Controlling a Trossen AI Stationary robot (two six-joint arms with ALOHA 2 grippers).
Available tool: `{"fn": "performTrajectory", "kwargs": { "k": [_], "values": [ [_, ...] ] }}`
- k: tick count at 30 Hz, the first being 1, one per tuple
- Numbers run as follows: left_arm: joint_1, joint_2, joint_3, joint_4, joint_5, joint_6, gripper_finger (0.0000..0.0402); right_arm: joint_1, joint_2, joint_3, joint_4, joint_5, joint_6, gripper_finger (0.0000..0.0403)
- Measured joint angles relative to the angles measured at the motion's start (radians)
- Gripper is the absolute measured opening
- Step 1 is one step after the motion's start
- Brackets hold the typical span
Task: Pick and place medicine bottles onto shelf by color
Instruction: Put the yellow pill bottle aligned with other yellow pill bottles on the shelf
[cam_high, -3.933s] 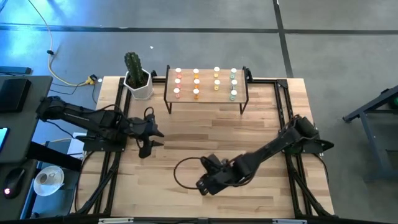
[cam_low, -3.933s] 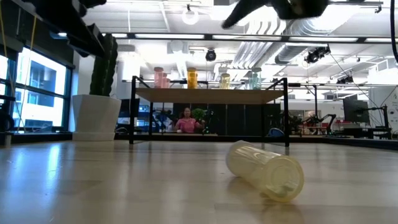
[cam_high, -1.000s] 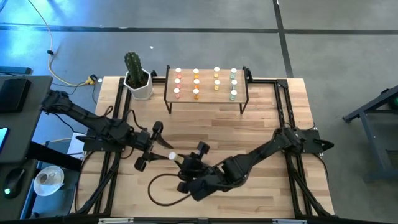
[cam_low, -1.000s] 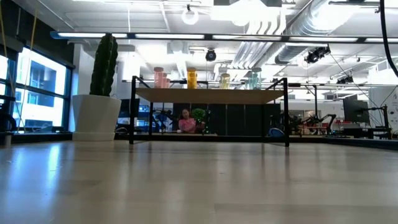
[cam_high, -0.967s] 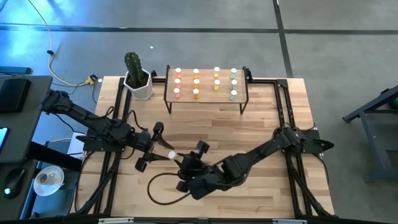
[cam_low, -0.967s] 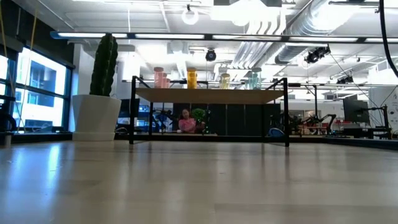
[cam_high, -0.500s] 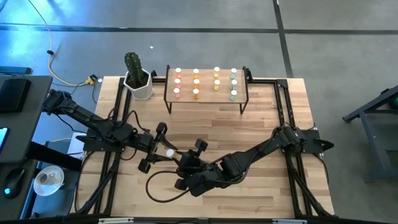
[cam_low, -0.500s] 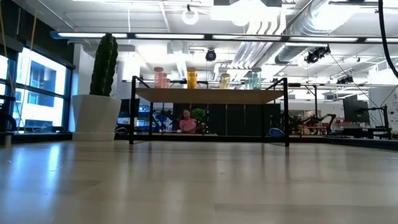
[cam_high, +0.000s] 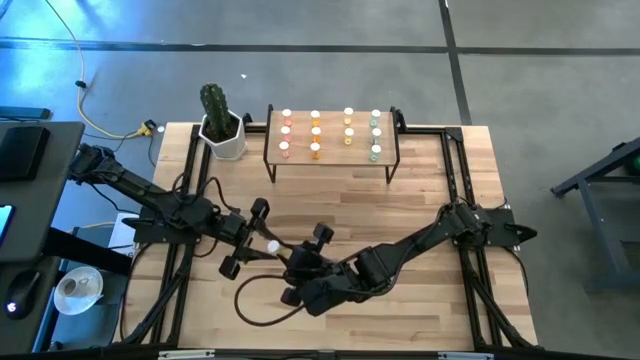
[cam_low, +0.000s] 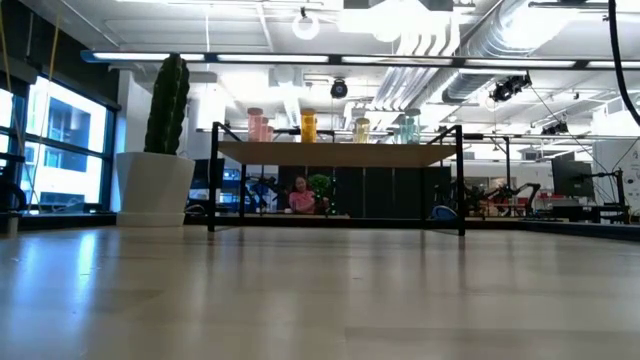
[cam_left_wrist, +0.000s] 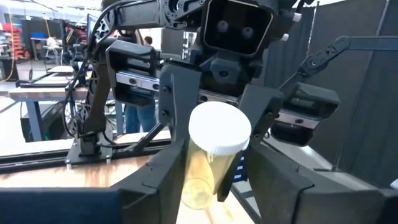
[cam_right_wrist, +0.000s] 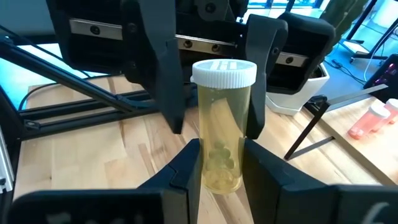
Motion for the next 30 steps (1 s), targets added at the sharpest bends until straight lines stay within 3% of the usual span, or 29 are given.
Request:
{"fn": "performTrajectory", "kwargs": {
  "k": [9, 18, 25, 30],
  "values": [
    [0.0, 0.0, 0.0, 0.0, -0.009, 0.021, 0.0096, 0.0, -0.001, 0.0, 0.003, -0.011, 0.004, 0.0083],
    [0.0, 0.0, 0.0, -0.006, -0.01, 0.019, 0.0096, -0.001, -0.002, 0.0, -0.001, -0.02, 0.011, 0.0085],
    [-0.001, 0.0, 0.0, -0.034, -0.02, 0.015, 0.0096, -0.005, -0.002, 0.0, -0.021, -0.047, 0.035, 0.0143],
    [0.0, 0.0, 0.0, -0.149, -0.084, 0.025, 0.0097, -0.006, -0.002, 0.034, -0.131, -0.092, 0.081, 0.0179]
  ]
}}
